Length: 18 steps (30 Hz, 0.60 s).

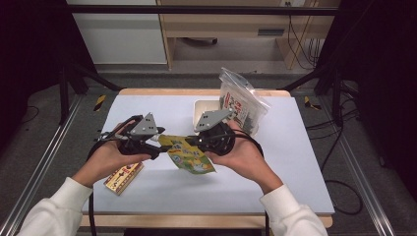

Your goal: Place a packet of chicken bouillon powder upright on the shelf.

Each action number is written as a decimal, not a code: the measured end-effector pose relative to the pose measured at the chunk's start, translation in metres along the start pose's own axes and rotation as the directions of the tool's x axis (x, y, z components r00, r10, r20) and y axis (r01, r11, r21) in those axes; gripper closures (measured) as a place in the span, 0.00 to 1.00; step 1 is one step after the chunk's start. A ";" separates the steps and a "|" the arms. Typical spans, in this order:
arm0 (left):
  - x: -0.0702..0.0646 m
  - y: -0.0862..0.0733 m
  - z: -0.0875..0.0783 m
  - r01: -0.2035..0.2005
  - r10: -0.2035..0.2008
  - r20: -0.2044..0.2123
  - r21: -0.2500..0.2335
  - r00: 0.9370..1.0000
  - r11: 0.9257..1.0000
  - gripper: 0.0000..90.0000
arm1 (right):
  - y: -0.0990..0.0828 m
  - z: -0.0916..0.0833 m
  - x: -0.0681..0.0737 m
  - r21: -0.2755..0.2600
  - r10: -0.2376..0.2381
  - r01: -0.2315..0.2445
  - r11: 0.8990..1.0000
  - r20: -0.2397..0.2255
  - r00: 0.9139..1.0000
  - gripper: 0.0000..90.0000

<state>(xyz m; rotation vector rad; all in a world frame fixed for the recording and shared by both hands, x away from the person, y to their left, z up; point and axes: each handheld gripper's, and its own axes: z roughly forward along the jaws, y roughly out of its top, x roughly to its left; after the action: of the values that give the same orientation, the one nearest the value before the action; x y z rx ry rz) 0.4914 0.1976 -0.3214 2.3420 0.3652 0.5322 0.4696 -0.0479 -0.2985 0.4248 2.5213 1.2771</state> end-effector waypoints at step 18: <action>-0.004 0.021 0.008 -0.069 0.070 0.127 -0.010 0.989 0.998 0.80 | -0.017 -0.012 -0.004 0.073 0.019 -0.021 0.997 0.019 1.000 0.94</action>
<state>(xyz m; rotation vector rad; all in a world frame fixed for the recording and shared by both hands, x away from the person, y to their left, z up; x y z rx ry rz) 0.4936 0.1768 -0.3135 2.3756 0.2230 0.4130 0.4669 -0.0680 -0.3051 0.4770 2.5606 1.1855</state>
